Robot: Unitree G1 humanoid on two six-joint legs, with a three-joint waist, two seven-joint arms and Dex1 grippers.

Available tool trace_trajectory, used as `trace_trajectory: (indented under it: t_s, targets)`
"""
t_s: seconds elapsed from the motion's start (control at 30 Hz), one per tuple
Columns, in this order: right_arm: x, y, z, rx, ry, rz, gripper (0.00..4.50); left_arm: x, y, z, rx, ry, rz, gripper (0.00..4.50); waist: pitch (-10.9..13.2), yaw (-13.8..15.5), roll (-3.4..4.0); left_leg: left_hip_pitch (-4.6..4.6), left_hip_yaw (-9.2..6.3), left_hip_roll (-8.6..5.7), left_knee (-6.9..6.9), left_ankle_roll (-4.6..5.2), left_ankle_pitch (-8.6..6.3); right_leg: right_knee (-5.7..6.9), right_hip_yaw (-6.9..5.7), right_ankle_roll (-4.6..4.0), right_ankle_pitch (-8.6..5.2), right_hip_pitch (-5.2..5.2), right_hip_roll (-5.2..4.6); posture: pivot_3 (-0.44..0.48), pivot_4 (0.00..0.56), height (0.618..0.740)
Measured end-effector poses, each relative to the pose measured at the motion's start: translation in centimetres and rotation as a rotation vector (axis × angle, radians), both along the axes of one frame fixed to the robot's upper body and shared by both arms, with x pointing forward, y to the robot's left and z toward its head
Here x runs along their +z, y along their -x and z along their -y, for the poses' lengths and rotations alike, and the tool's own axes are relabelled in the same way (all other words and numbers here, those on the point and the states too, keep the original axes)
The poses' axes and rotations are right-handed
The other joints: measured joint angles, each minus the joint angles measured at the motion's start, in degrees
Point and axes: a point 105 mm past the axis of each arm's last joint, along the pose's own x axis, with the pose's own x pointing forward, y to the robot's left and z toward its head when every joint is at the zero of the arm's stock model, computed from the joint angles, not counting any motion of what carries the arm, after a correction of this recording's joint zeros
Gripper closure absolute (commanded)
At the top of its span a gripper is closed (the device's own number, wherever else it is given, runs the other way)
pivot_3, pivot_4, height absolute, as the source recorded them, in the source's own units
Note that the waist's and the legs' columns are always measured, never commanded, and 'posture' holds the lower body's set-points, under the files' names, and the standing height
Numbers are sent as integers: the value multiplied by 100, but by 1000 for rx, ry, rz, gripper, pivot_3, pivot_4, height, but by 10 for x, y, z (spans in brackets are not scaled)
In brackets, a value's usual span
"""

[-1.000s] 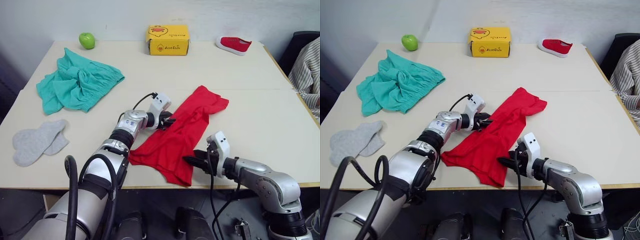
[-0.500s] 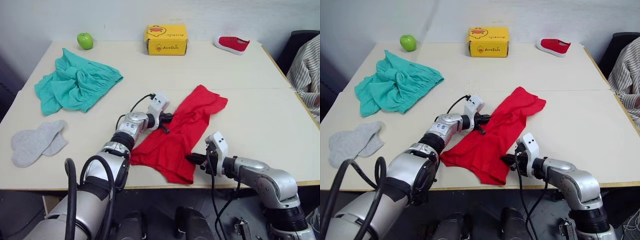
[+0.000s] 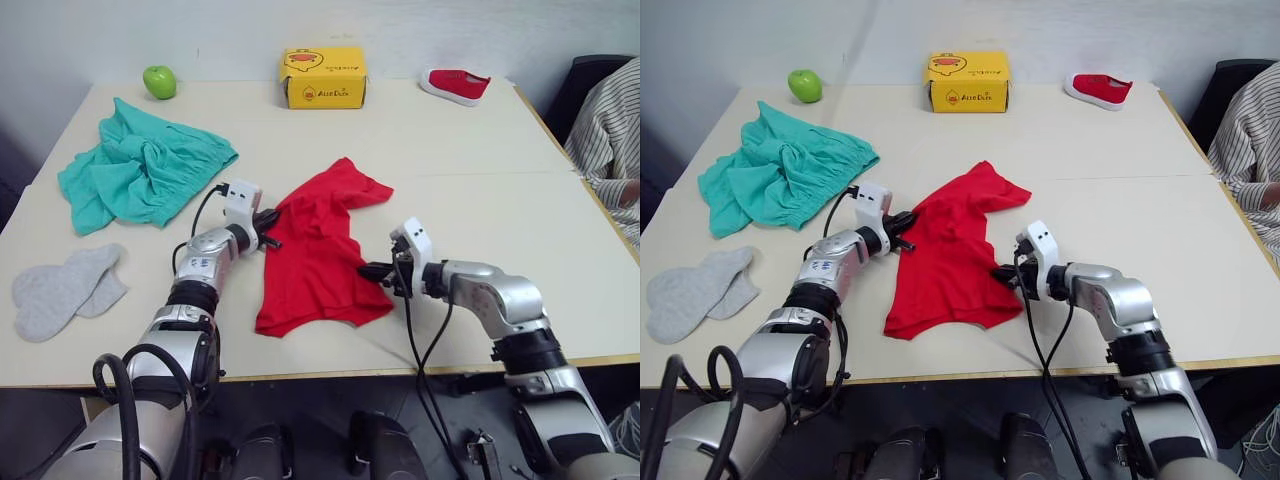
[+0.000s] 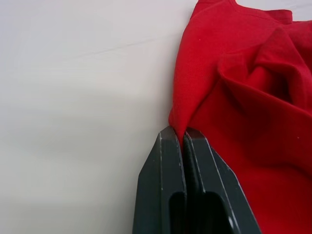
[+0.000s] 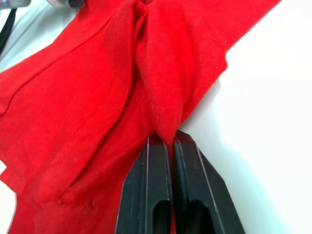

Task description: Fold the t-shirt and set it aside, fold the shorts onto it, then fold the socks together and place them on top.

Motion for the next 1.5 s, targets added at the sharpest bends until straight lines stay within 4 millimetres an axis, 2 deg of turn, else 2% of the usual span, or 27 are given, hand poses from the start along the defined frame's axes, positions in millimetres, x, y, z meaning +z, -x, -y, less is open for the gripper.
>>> trace_trajectory:
  t_s: [0.2,0.23,0.3,0.4,0.53,0.6,0.67,0.7,0.77,0.83,0.93,1.03,1.27,1.5]
  targets:
    - [0,-1,-14,51,-27,-16,4483,0,4,-15,1,17,-6,4494,0,3,0,-1,0,-1,3,1,-1,1,1,0,0,0,-2,0,150,740]
    - [1,-1,-15,49,-35,-18,4266,0,5,-17,-2,18,-7,4274,0,2,0,-2,1,-1,3,1,-1,1,1,0,0,0,-1,0,150,740]
    - [4,-1,-15,52,-64,-12,3783,0,6,-18,-7,17,-6,3824,0,3,0,-2,1,-1,3,1,-1,1,1,0,0,0,-1,0,150,740]
    - [14,10,-10,115,-90,71,2732,-1,15,-31,-13,-12,16,2886,1,-3,2,-2,1,-1,-2,0,-2,0,3,0,0,-2,-1,0,150,740]
    - [22,21,21,183,-3,250,1393,1,40,-62,-42,-132,79,1611,2,-10,3,-2,8,0,-4,-2,-5,-2,7,0,0,-6,0,0,150,740]
    - [25,25,38,246,104,381,705,3,58,-77,-90,-263,143,969,3,-7,4,1,13,1,-4,-3,-5,-3,9,0,0,-7,0,0,150,740]
    - [22,28,52,336,250,546,18,6,81,-83,-228,-556,253,306,5,-8,1,6,18,4,-7,-7,-8,-6,10,0,0,-7,1,0,150,740]
    - [17,29,59,368,303,591,0,6,89,-84,-293,-669,293,31,6,-8,1,7,20,5,-6,-7,-8,-8,11,0,0,-7,0,0,150,740]
    - [8,30,64,427,370,670,0,8,101,-82,-375,-781,365,8,8,13,4,8,22,5,-5,-6,-7,-5,12,0,0,-7,-6,0,150,740]
    - [-1,30,60,500,430,752,0,5,111,-79,-446,-840,413,8,10,0,8,9,26,6,-2,-3,-6,-2,15,0,0,-7,-8,0,150,740]
    - [2,25,50,589,489,909,0,-2,126,-76,-570,-920,475,8,10,-18,10,19,29,9,-2,-5,-5,4,16,0,0,-4,-6,0,150,740]
    - [2,20,43,640,516,983,0,-6,133,-69,-651,-929,508,8,10,-51,11,69,34,12,-8,-6,-6,3,18,-5,-3,40,-4,0,150,740]
    - [3,13,12,765,549,1096,0,-11,139,-40,-870,-950,568,8,0,-172,11,110,51,21,-14,-9,-11,22,29,-13,-7,60,-2,0,150,740]
    - [3,4,-6,775,580,1147,0,-13,126,-27,-909,-991,637,8,-31,-168,21,132,53,18,-11,-10,-4,30,35,-15,-8,70,-7,0,150,740]
